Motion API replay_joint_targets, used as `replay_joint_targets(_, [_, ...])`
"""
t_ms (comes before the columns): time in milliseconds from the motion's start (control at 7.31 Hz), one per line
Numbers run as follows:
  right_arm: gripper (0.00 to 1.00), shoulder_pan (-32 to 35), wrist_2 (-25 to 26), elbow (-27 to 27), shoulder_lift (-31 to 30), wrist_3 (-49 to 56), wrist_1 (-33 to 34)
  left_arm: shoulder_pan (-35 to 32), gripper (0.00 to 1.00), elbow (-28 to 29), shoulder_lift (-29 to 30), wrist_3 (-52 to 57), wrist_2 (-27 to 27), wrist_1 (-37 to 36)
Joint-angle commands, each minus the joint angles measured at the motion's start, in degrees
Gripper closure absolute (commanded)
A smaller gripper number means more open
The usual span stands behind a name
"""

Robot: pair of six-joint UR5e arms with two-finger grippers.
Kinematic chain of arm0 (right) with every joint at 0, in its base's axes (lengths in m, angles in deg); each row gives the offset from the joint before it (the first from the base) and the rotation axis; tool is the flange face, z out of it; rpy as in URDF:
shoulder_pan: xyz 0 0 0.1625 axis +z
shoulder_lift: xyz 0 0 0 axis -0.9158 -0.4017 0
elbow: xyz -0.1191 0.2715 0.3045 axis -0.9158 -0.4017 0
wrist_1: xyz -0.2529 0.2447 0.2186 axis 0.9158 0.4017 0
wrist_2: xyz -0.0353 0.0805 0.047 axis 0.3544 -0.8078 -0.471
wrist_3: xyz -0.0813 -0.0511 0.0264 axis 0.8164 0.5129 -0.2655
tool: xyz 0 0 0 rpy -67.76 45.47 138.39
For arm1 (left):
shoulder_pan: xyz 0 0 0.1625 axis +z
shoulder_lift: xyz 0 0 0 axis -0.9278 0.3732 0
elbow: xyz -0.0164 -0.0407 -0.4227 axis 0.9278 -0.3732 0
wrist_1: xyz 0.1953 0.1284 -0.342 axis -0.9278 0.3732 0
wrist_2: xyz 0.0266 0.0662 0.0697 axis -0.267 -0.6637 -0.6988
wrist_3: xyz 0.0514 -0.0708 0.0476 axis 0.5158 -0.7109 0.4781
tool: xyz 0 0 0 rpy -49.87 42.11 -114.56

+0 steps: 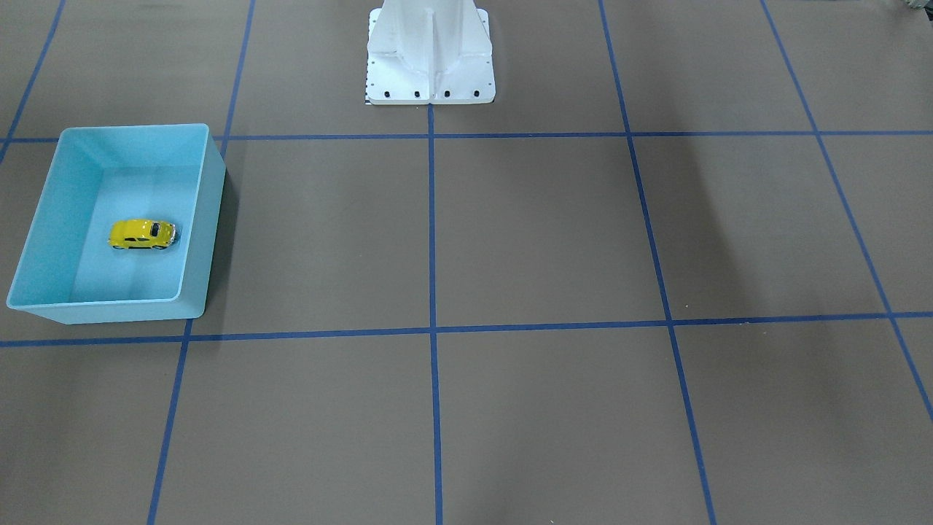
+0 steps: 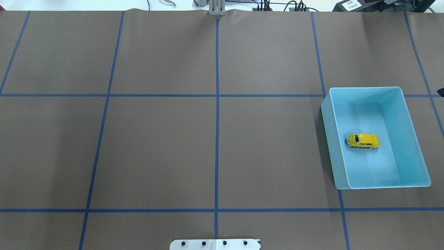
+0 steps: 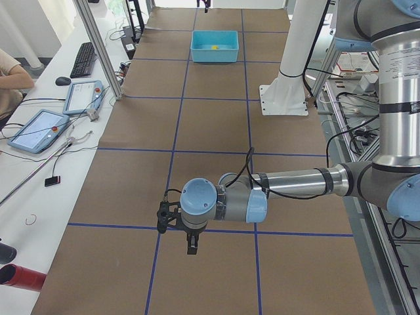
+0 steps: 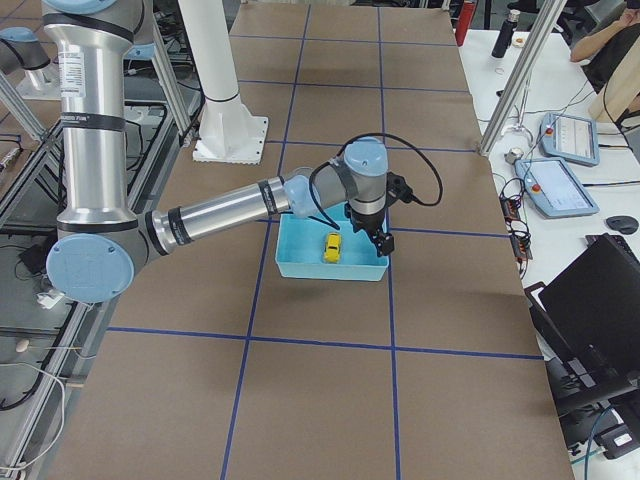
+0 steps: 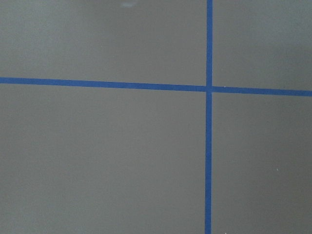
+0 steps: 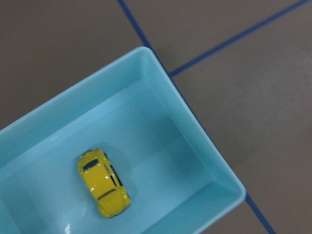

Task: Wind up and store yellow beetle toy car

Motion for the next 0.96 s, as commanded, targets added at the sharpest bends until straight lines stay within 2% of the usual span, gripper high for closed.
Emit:
replay_joint_targets(0, [0.0, 6.8, -0.7, -9.5, -0.9, -4.7, 0.6, 0.0, 0.0, 0.0, 0.1, 0.2, 0.0, 0.0])
replay_joint_targets(410, [0.0, 7.7, -1.5, -14.6, -3.2, -4.6, -0.2, 0.0, 0.0, 0.0, 0.1, 0.2, 0.1, 0.1])
replay_joint_targets(821, [0.0, 7.7, -2.0, -13.0, -1.8, -12.7, 0.4, 0.0, 0.0, 0.0, 0.1, 0.2, 0.1, 0.0])
